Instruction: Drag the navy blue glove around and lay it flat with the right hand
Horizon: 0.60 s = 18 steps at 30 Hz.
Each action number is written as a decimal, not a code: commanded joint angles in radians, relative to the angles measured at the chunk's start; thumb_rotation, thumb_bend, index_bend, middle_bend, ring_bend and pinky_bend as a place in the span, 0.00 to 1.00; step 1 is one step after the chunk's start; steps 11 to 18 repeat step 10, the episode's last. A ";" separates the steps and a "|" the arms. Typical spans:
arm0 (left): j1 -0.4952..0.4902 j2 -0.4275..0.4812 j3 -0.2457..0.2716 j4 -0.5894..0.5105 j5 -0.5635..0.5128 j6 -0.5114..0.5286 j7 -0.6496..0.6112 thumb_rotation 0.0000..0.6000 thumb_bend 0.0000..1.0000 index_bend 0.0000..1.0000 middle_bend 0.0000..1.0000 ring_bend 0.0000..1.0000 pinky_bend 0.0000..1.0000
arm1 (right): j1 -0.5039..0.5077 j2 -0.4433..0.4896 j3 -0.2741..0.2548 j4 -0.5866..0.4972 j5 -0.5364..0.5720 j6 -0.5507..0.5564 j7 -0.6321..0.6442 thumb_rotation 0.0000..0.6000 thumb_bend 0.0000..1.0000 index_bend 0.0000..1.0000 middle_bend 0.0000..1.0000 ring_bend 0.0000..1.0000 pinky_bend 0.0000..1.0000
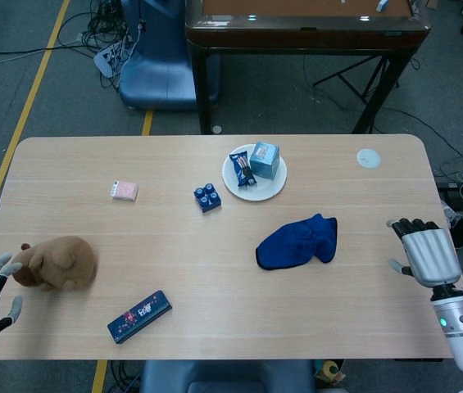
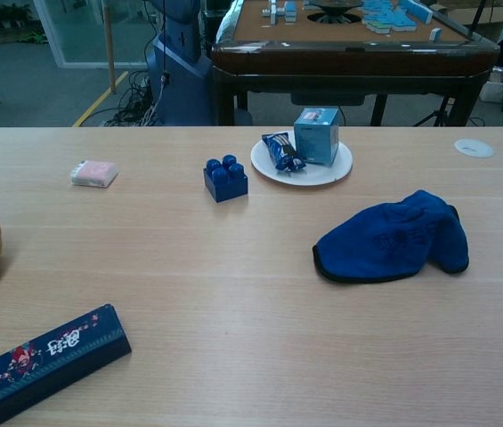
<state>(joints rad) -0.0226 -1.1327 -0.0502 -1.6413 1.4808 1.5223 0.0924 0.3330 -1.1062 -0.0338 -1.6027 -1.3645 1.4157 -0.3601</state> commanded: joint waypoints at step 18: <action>-0.007 -0.006 0.005 -0.005 0.004 -0.005 0.009 1.00 0.41 0.23 0.13 0.19 0.17 | -0.093 0.002 -0.020 0.010 -0.065 0.047 0.052 1.00 0.17 0.35 0.42 0.41 0.48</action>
